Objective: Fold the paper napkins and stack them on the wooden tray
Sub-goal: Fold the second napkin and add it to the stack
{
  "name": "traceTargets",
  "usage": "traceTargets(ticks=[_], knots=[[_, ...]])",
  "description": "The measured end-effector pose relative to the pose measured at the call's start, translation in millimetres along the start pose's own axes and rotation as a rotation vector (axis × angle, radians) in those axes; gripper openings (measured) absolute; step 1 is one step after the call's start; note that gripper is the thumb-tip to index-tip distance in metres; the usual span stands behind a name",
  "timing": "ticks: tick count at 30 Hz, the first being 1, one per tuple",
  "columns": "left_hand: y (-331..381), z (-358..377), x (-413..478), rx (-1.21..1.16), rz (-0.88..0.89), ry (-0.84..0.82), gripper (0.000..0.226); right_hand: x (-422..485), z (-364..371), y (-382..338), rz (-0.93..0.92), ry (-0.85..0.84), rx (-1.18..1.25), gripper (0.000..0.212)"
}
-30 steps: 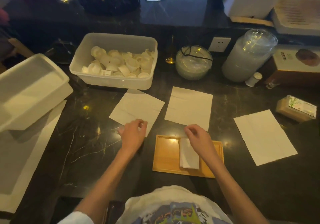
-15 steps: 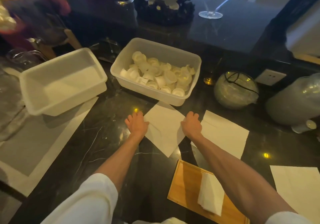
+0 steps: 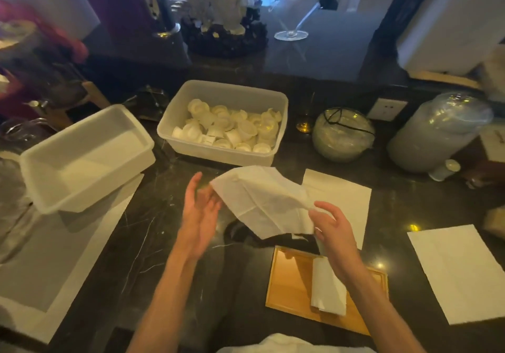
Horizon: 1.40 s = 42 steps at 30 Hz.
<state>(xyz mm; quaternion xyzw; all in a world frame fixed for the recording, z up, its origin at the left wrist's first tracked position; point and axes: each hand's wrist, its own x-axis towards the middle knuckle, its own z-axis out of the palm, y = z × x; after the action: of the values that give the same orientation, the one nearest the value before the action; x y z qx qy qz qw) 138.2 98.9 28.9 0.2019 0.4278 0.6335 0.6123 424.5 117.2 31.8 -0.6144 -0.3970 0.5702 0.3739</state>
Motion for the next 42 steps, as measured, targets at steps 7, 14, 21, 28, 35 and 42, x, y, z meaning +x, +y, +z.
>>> traceTargets(ticks=[7, 14, 21, 28, 35, 42], knots=[[-60, 70, -49, 0.411, -0.272, -0.041, 0.048, -81, -42, 27, 0.077, 0.017, 0.111, 0.044], [-22, 92, -61, 0.594, -0.227, -0.347, 0.028, -99, -60, 43, 0.264, -0.311, 0.549, 0.094], [20, 74, -66, 0.691, -0.135, -0.315, 0.059, -80, -31, 22, -0.063, -0.207, 0.185, 0.05], [2, 50, -74, 0.81, -0.063, -0.203, 0.018, -79, -52, 5, -0.209, -0.051, -0.032, 0.025], [-20, 69, -75, 0.753, -0.148, -0.251, 0.023, -89, -95, -2, -0.155, 0.012, 0.01, 0.03], [-24, 98, -76, 0.687, -0.081, -0.313, 0.029, -90, -120, -12, -0.12, -0.019, 0.309, 0.05]])
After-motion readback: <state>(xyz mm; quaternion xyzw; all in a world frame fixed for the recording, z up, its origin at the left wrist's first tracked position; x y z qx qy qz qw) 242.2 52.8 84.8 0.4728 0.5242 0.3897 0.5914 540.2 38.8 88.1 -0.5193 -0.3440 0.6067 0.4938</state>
